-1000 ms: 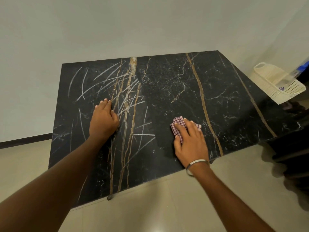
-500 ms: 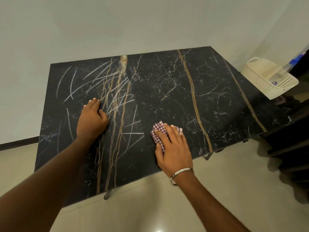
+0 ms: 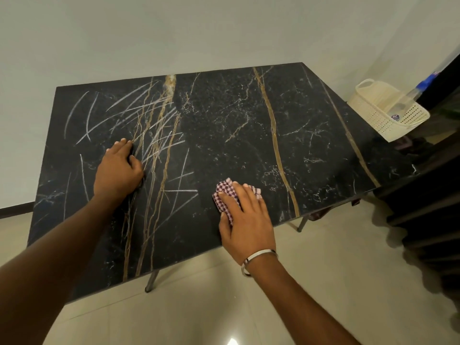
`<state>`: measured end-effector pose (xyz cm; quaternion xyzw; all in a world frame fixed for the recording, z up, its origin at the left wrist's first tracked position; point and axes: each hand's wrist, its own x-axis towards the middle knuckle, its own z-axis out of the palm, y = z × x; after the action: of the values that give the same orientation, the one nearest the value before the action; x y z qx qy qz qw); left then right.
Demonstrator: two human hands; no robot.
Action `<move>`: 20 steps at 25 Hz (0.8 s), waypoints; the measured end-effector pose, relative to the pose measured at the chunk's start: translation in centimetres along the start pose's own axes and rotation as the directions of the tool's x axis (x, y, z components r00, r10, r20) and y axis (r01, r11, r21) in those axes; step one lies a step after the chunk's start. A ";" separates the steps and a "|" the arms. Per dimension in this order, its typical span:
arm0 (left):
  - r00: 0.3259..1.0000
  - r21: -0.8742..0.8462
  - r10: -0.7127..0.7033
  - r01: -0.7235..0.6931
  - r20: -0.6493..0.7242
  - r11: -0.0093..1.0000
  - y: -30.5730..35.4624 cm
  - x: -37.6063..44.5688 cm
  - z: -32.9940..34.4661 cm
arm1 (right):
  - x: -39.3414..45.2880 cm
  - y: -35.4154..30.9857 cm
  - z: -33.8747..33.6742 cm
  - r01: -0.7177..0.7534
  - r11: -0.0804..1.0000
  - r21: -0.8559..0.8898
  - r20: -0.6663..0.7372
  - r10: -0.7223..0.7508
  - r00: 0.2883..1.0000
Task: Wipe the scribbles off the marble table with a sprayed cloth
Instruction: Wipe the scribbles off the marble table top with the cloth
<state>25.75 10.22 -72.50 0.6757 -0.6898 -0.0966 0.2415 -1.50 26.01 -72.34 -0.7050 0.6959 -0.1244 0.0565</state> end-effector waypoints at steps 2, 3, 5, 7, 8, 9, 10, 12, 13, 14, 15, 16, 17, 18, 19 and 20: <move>1.000 0.004 0.008 -0.008 -0.002 1.000 0.1 -0.1 0.0 | 0.2 3.0 -0.7 -0.034 0.999 -0.007 -0.042 0.034 0.999; 1.000 0.005 0.009 -0.009 -0.003 1.000 0.2 -0.1 0.0 | 0.4 5.0 -1.1 -0.087 0.996 -0.015 -0.078 0.085 0.993; 1.000 0.018 0.011 -0.011 -0.015 1.000 0.3 -0.1 0.0 | 0.8 8.4 -2.0 -0.186 0.982 -0.012 -0.104 0.184 0.977; 1.000 0.032 0.013 -0.013 -0.019 0.999 0.2 0.1 0.1 | 1.0 9.6 -2.1 -0.223 0.974 -0.023 -0.113 0.220 0.969; 1.000 0.041 0.017 -0.016 -0.014 0.999 0.1 0.1 0.1 | 1.1 9.2 -1.9 -0.232 0.972 -0.037 -0.128 0.226 0.966; 1.000 0.053 0.023 -0.023 -0.006 0.998 0.0 0.2 0.2 | 1.1 8.6 -1.8 -0.240 0.970 -0.047 -0.139 0.231 0.963; 0.999 0.067 0.034 -0.034 0.005 0.997 0.0 0.3 0.2 | 0.9 7.8 -1.6 -0.245 0.968 -0.050 -0.137 0.236 0.962; 0.999 0.094 0.050 -0.051 0.022 0.994 -0.2 0.4 0.4 | 0.4 5.9 -1.2 -0.229 0.972 -0.045 -0.111 0.223 0.969; 0.998 0.102 0.051 -0.053 0.028 0.993 -0.3 0.4 0.5 | 0.1 4.6 -0.9 -0.207 0.977 -0.046 -0.102 0.202 0.974; 0.998 0.107 0.052 -0.055 0.033 0.993 -0.4 0.5 0.5 | -0.2 3.1 -0.5 -0.186 0.982 -0.044 -0.093 0.181 0.979; 0.998 0.112 0.056 -0.060 0.039 0.992 -0.5 0.5 0.5 | -0.6 1.5 -0.1 -0.163 0.986 -0.046 -0.081 0.159 0.984; 0.997 0.115 0.060 -0.065 0.045 0.991 -0.6 0.5 0.5 | -0.9 0.0 0.4 -0.135 0.989 -0.054 -0.077 0.131 0.988; 0.997 0.113 0.063 -0.069 0.049 0.991 -0.6 0.4 0.5 | -1.2 -1.3 0.7 -0.107 0.993 -0.059 -0.082 0.102 0.991; 0.997 0.110 0.066 -0.071 0.051 0.991 -0.5 0.5 0.4 | -1.4 -2.0 0.9 -0.082 0.995 -0.056 -0.092 0.077 0.993; 0.996 0.108 0.067 -0.072 0.053 0.991 -0.5 0.5 0.4 | -1.4 -2.1 0.9 -0.065 0.997 -0.048 -0.094 0.061 0.994; 0.996 0.110 0.067 -0.073 0.057 0.991 -0.5 0.5 0.4 | -1.4 -1.6 0.8 -0.056 0.998 -0.040 -0.085 0.053 0.995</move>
<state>26.06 9.59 -73.00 0.6607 -0.7236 -0.0671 0.1882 0.30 27.34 -72.86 -0.6809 0.7192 -0.1375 0.0155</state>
